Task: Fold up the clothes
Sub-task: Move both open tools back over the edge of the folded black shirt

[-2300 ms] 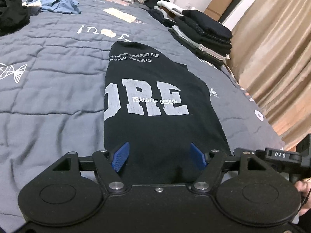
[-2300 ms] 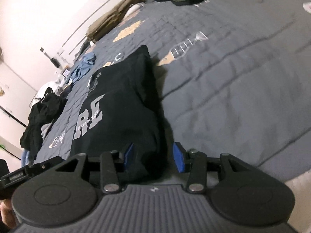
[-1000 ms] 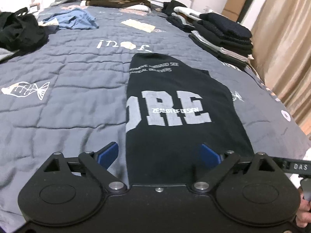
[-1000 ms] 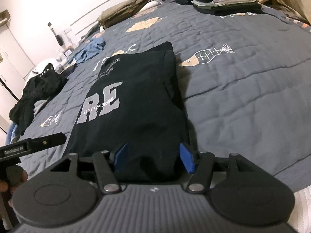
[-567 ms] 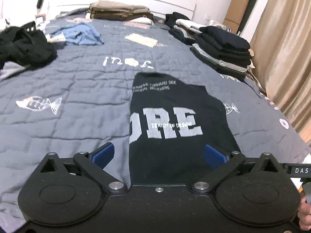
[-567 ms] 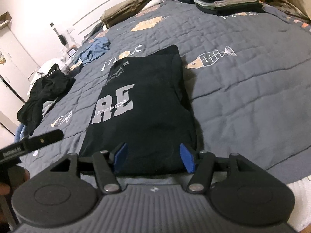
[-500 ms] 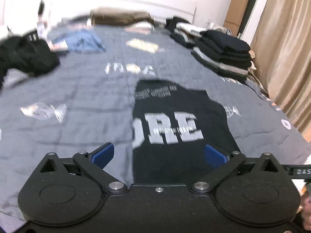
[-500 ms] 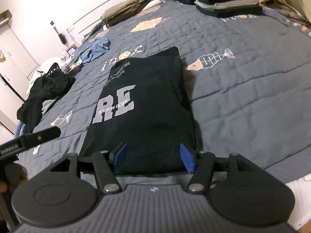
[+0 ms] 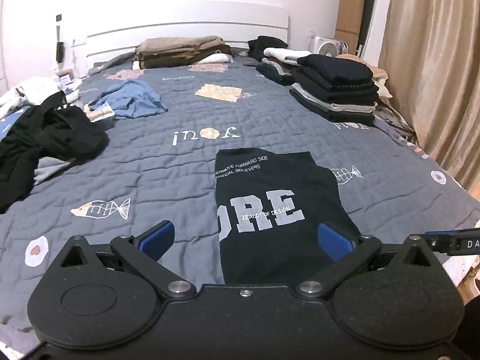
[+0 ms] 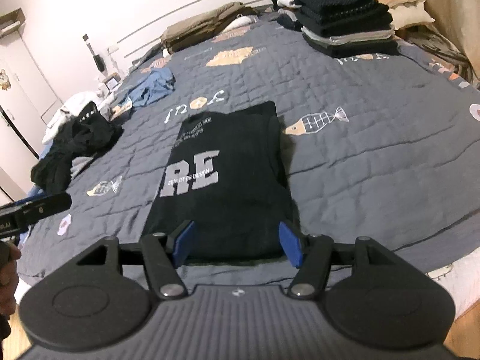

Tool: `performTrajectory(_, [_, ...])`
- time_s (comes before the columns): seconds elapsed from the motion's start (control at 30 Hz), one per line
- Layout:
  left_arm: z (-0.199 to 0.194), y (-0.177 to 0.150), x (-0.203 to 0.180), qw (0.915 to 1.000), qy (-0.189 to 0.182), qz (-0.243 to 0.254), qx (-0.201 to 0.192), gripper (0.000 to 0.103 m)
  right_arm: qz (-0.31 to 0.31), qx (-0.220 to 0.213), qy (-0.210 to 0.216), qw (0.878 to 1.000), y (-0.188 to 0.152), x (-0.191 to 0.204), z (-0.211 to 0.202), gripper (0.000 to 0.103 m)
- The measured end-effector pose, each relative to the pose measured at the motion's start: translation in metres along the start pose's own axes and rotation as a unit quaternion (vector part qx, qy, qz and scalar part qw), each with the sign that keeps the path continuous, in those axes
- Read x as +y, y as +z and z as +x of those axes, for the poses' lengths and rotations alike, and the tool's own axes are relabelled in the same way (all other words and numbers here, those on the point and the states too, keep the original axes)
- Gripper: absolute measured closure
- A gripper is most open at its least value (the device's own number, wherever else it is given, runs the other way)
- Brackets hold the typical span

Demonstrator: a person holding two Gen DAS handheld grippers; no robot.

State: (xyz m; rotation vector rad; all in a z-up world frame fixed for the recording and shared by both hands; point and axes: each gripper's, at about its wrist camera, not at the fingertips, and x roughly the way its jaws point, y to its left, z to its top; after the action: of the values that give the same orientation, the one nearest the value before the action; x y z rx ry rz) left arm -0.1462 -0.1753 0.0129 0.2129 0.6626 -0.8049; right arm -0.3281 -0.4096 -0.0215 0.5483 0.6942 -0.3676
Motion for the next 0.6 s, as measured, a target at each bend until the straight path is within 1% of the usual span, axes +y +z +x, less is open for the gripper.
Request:
performTrajectory(0.1, [-0.009, 0.000, -0.004, 1.0000, 0.000, 0.004, -0.002, 0.000, -0.002, -0.001, 0.000, 1.000, 0.001, 0.002, -0.009, 0.040])
performTrajectory(0.2, [-0.015, -0.001, -0.013, 0.9997, 0.013, 0.021, -0.001, 0.000, -0.007, -0.001, -0.004, 1.000, 0.002, 0.005, -0.016, 0.040])
performTrajectory(0.37, [-0.023, 0.000, -0.024, 0.9990, 0.017, 0.040, 0.004, 0.000, -0.011, -0.003, -0.004, 1.000, 0.002, 0.009, -0.035, 0.039])
performTrajectory(0.5, [-0.028, 0.001, -0.027, 0.9993, 0.020, 0.030, 0.007, 0.000, -0.032, -0.005, -0.005, 0.999, 0.005, 0.015, -0.048, 0.039])
performTrajectory(0.6, [-0.031, 0.000, -0.028, 0.9995, 0.024, 0.018, 0.005, 0.000, -0.040, -0.006, 0.002, 0.999, 0.004, 0.018, -0.056, 0.039])
